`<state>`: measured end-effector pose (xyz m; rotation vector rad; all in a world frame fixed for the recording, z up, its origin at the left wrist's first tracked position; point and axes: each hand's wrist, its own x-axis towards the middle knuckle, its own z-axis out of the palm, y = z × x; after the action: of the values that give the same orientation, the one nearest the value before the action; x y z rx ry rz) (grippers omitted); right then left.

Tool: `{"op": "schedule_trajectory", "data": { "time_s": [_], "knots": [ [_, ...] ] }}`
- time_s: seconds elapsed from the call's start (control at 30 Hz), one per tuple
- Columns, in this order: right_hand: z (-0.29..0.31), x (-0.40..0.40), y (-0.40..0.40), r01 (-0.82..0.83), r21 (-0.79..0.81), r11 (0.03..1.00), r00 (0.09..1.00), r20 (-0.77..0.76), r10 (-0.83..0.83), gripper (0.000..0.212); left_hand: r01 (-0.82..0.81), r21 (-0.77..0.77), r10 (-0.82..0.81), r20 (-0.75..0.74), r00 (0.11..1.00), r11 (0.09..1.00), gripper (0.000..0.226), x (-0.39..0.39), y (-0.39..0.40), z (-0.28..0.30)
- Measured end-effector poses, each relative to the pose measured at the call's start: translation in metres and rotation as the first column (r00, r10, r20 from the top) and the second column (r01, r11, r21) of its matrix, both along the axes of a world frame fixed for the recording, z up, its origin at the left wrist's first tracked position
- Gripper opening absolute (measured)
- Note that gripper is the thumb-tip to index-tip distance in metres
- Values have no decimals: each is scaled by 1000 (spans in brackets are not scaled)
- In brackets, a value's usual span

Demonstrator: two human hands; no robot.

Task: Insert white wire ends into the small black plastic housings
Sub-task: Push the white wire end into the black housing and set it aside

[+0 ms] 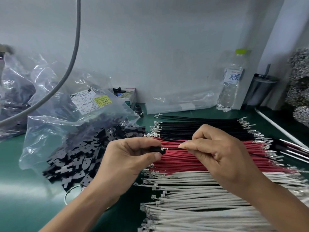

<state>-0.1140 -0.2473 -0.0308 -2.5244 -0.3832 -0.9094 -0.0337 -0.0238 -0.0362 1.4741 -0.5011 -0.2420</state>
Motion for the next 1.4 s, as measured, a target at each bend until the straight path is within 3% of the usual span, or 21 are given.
{"op": "schedule_trajectory", "data": {
  "time_s": [0.2, 0.4, 0.63, 0.87, 1.1, 1.27, 1.33, 1.4],
  "knots": [
    [-4, 2, 4, 4, 127, 992, 987, -158, 16, 17, 9, 44, -13, 97, 995, 999, 24, -3, 1, 0],
    [-2, 1, 18, 75, -105, 992, 997, -21, -77, 19, -107, 197, 50, 271, 961, 975, 27, -2, 0, -4],
    [-4, 2, 18, 15, 82, 997, 994, -111, -6, 23, -58, 78, 43, 179, 983, 995, 24, -7, -3, -1],
    [-7, 6, 23, 40, 69, 997, 999, -19, -39, 16, -95, 97, 70, 231, 970, 991, 24, -7, -4, -5],
    [-9, 6, 27, 43, -6, 999, 998, 44, -43, 17, -115, 103, 82, 287, 954, 988, 22, -7, -5, -5],
    [-1, 9, 17, 274, -99, 957, 926, 295, -235, 10, -202, 6, 197, 191, 962, 979, 22, -2, -7, -4],
    [-4, 7, 15, 246, -172, 954, 943, 269, -195, 8, -222, -20, 223, 108, 969, 975, 21, 0, -4, -4],
    [-11, 7, 20, 191, -268, 944, 980, 103, -168, 10, -224, -43, 226, 44, 973, 974, 21, 1, -3, -4]
  ]
}}
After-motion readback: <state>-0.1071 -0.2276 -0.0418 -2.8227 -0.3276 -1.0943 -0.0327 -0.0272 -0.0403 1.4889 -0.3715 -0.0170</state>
